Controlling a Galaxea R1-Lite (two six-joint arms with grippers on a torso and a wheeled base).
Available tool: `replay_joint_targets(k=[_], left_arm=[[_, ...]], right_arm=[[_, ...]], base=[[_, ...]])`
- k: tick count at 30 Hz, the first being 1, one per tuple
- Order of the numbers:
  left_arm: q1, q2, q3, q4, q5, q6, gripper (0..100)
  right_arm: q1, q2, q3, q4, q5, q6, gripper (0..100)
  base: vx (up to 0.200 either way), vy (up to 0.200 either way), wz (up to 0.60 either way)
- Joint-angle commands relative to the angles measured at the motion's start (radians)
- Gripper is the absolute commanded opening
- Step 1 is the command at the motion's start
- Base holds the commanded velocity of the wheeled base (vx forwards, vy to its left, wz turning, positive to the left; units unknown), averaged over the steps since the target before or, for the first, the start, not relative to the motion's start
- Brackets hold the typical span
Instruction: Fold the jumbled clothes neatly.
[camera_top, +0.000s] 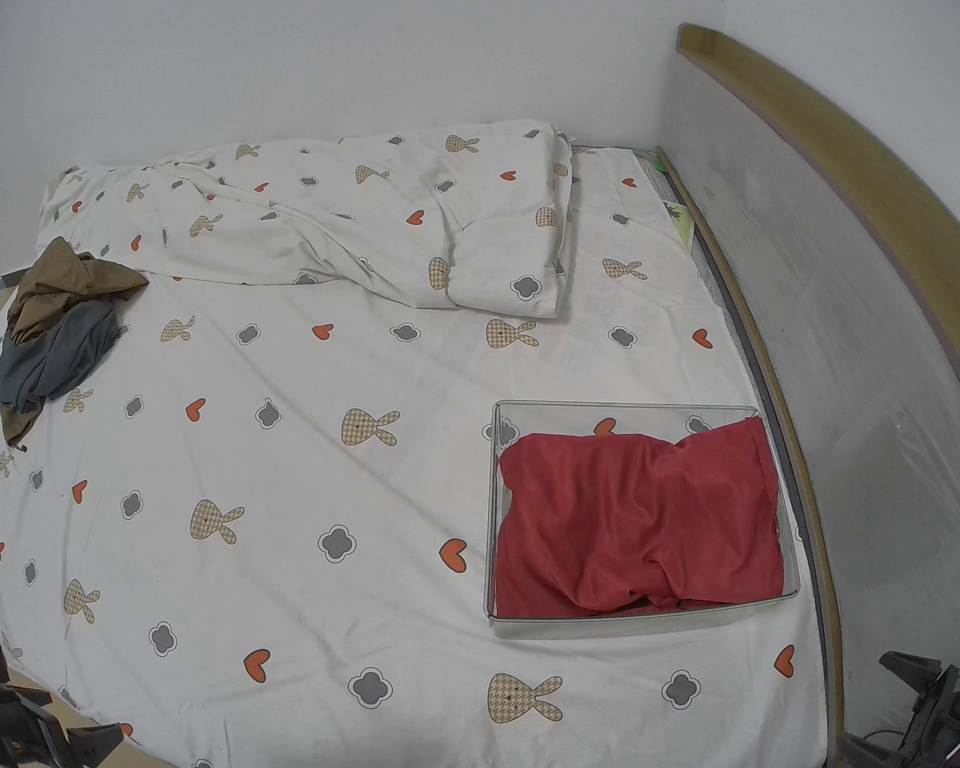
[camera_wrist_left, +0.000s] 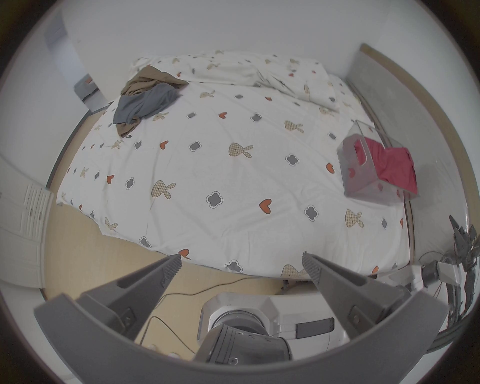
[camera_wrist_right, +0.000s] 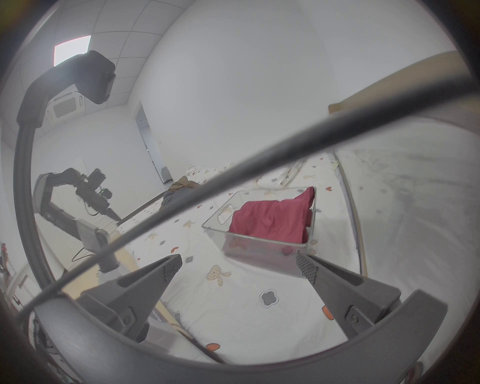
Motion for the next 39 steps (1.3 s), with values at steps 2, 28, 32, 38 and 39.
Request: replay_joint_targets(k=[2,28,32,38,39], left_arm=[[0.012,-0.235,0.114,-0.045,0.007,-0.037,100],[0.179,-0.615,0.48,-0.634,-0.005,0.179,100],[0.179,-0.614,0.537,-0.75,-0.041,0.231,100],[0.187,-0.638,0.546,-0.773,-0.102,0.233,100],[0.187,-0.638,0.546,-0.773,-0.102,0.234,100]], right_arm=[[-0.056,-0.101,0.001,0.003,-0.013,0.0,100],[-0.045,-0.131,0.003,0.002,-0.023,0.002,100],[-0.047,-0.131,0.003,0.002,-0.038,0.0,100],[-0.047,-0.133,0.003,0.0,-0.194,0.0,100],[-0.047,-0.133,0.003,0.0,-0.223,0.0,100]], base=[[0.0,0.0,0.0],[0.0,0.0,0.0],[0.0,0.0,0.0],[0.0,0.0,0.0],[0.0,0.0,0.0]])
